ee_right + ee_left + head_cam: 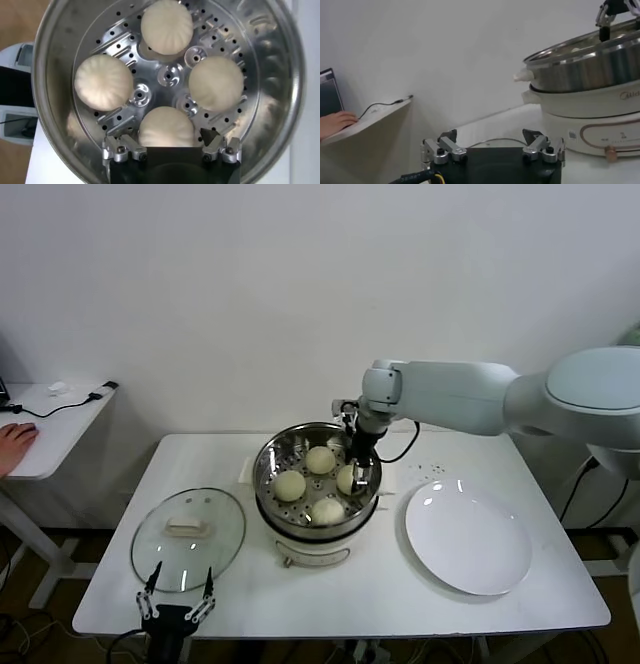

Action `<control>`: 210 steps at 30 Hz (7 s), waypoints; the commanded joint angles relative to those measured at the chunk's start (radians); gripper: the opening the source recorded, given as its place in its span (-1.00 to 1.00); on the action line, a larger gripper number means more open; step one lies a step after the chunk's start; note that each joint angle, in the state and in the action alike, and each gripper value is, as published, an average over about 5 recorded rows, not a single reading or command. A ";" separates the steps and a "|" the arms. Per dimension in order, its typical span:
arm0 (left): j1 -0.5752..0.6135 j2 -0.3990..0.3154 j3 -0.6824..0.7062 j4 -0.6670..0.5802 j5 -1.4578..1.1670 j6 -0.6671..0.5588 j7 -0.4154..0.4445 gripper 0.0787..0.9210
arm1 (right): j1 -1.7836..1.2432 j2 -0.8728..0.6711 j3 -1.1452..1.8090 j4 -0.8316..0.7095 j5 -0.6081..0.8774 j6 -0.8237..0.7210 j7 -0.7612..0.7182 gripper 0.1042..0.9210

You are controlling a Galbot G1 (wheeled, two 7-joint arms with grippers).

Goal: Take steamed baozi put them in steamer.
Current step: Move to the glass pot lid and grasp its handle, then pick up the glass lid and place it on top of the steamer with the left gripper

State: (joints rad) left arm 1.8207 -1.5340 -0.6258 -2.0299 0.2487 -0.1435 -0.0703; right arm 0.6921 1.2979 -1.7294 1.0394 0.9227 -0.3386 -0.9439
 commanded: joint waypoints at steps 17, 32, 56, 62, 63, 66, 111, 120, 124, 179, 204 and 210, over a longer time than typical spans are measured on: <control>-0.006 -0.011 -0.020 -0.017 0.015 0.005 0.000 0.77 | -0.032 -0.618 0.331 0.390 0.053 0.356 0.401 0.76; -0.004 -0.007 -0.065 -0.069 0.050 0.022 0.002 0.77 | -1.093 -0.840 1.392 0.564 -0.090 0.457 0.762 0.76; -0.190 0.022 -0.118 0.091 1.327 0.027 -0.062 0.77 | -1.869 -0.443 2.164 0.572 -0.331 0.404 0.742 0.76; -0.315 0.032 -0.100 0.295 1.405 -0.033 -0.139 0.77 | -1.898 -0.407 2.187 0.539 -0.367 0.419 0.734 0.76; -0.332 0.035 -0.100 0.324 1.411 -0.037 -0.148 0.77 | -1.902 -0.402 2.189 0.534 -0.373 0.422 0.733 0.76; -0.383 0.038 -0.101 0.396 1.422 -0.034 -0.162 0.77 | -1.912 -0.390 2.199 0.519 -0.387 0.430 0.728 0.76; -0.650 0.122 -0.111 0.700 1.351 0.023 -0.163 0.30 | -1.946 -0.327 2.263 0.452 -0.505 0.474 0.693 0.76; -0.626 0.132 -0.104 0.655 1.292 0.028 -0.149 -0.31 | -1.946 -0.322 2.272 0.432 -0.530 0.487 0.682 0.76; -0.595 0.145 -0.100 0.596 1.240 0.042 -0.136 -0.58 | -1.945 -0.324 2.276 0.424 -0.531 0.490 0.679 0.76; -0.879 0.042 0.696 0.138 1.374 0.911 0.392 -0.84 | -1.769 -0.307 2.197 0.236 -0.595 0.535 0.675 0.76; -0.889 -0.062 0.721 0.371 1.424 0.860 0.334 -0.84 | -1.805 -0.310 2.257 0.236 -0.601 0.547 0.654 0.76; -0.888 -0.058 0.728 0.370 1.416 0.860 0.336 -0.84 | -1.805 -0.308 2.261 0.234 -0.603 0.549 0.653 0.76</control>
State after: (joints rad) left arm 0.9409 -1.5669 0.0858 -1.6993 1.6573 0.7183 0.2623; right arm -1.1125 0.9888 0.5255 1.2734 0.3223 0.2088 -0.2885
